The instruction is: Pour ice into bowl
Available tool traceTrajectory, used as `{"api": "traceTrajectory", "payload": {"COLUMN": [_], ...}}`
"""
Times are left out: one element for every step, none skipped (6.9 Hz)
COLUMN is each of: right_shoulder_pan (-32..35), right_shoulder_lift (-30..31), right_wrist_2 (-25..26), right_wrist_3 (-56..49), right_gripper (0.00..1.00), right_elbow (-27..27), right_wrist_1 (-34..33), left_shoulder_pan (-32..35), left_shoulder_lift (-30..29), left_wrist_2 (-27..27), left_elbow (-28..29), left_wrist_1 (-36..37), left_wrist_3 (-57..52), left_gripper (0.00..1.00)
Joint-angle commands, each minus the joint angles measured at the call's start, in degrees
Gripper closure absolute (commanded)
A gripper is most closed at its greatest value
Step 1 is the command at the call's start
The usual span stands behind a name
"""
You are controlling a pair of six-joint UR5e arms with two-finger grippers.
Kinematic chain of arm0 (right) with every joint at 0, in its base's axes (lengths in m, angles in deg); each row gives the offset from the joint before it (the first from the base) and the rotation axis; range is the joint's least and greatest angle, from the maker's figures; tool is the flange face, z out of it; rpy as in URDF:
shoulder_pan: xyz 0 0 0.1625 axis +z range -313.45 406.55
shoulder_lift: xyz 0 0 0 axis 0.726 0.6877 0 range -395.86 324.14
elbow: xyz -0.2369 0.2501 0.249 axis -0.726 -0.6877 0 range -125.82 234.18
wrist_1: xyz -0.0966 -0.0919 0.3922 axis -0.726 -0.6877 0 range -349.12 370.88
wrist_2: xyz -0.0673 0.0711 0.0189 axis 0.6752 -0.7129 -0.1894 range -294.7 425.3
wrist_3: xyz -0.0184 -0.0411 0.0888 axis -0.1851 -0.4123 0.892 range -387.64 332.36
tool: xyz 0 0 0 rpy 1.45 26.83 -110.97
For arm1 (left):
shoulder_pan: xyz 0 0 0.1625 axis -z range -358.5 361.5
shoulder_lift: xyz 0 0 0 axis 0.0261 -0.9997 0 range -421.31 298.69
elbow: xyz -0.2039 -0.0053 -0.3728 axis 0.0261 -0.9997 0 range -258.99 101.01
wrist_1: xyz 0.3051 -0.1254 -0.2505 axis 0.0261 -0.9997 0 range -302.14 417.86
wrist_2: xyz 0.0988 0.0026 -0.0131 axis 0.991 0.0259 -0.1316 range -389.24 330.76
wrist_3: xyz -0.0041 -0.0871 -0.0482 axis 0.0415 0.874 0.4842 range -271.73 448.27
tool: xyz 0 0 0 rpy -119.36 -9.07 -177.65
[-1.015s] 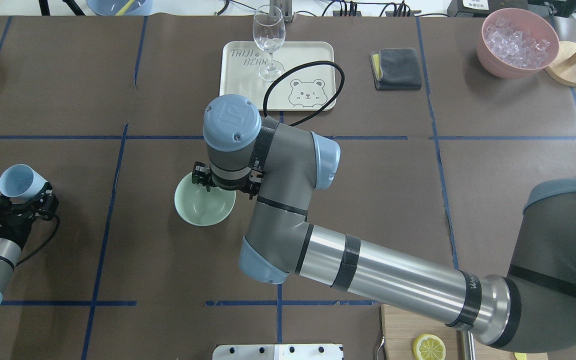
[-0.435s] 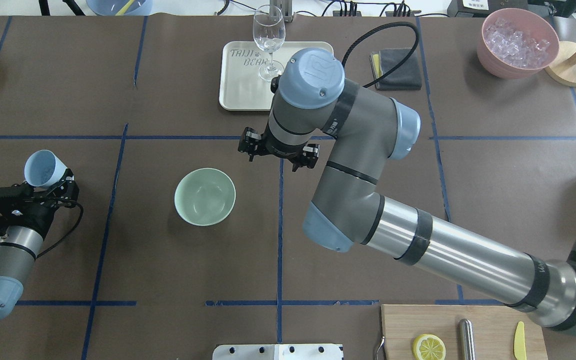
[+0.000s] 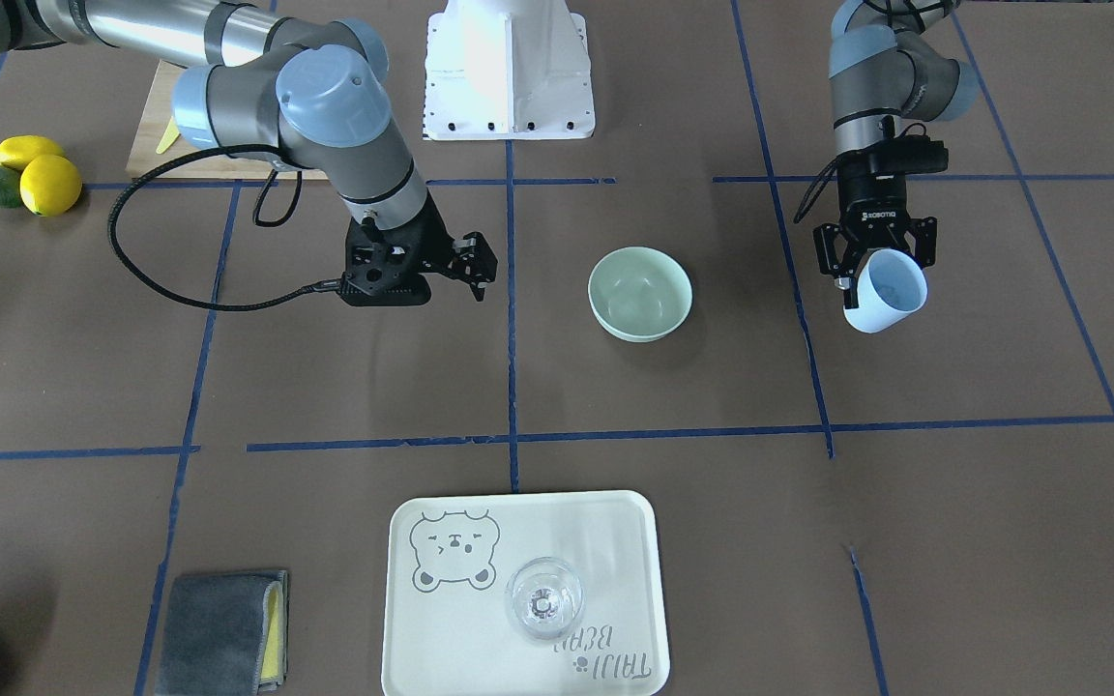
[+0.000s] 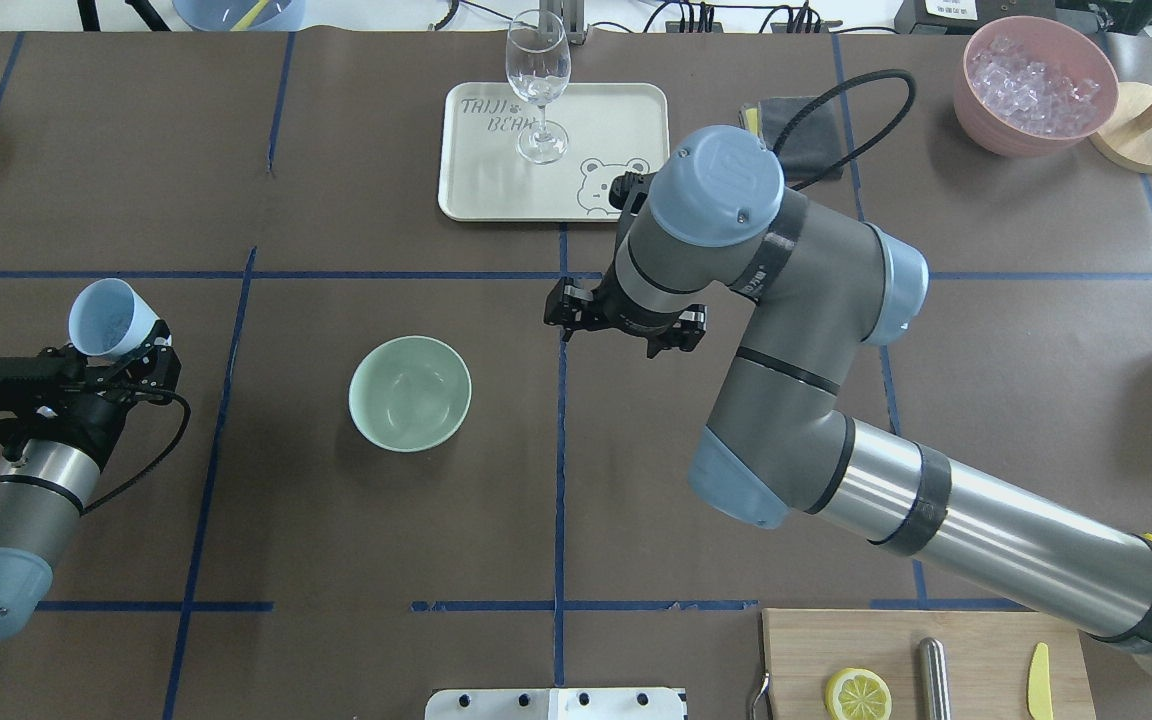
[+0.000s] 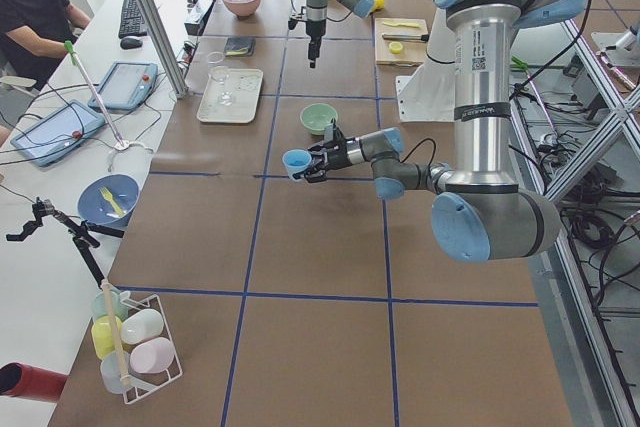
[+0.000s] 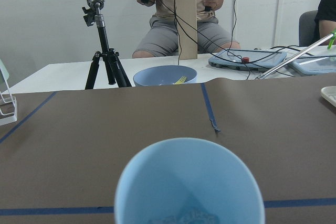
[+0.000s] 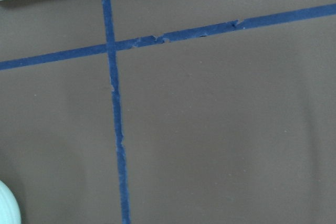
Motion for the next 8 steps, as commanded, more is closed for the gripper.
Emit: {"api": "traceTrajectory", "payload": {"right_shoulder_pan": [-0.33, -0.15, -0.24, -0.24, -0.24, -0.33, -0.33, -0.41], "right_shoulder_lift": [5.38, 5.65, 6.00, 6.01, 6.01, 6.01, 5.92, 5.92], "right_wrist_2": [0.71, 0.45, 0.27, 0.10, 0.18, 0.10, 0.18, 0.18], "right_wrist_3": [0.06, 0.06, 0.06, 0.14, 0.41, 0.67, 0.85, 0.85], "right_gripper": [0.00, 0.00, 0.00, 0.00, 0.00, 0.00, 0.00, 0.00], "right_elbow": [1.06, 1.15, 1.84, 2.20, 2.38, 3.08, 3.08, 3.08], "right_wrist_1": [8.09, 8.28, 8.29, 8.29, 8.29, 8.29, 8.29, 8.29], "left_shoulder_pan": [-0.27, -0.62, -1.32, -3.59, -5.44, -7.20, -9.04, -9.84], "left_shoulder_lift": [-5.51, -6.05, -6.58, -6.58, -6.76, -6.85, -7.11, -8.59], "left_wrist_2": [0.21, 3.34, 5.20, 8.35, 9.86, 12.40, 15.73, 18.64], "left_elbow": [-0.07, -0.51, -1.99, -4.36, -5.60, -6.83, -6.84, -6.49], "left_wrist_1": [0.16, 1.90, 8.87, 13.99, 17.61, 18.17, 18.26, 18.35], "left_wrist_3": [-8.44, -9.50, -11.34, -11.62, -15.62, -21.84, -26.17, -33.08], "left_gripper": [1.00, 1.00, 1.00, 1.00, 1.00, 1.00, 1.00, 1.00]}}
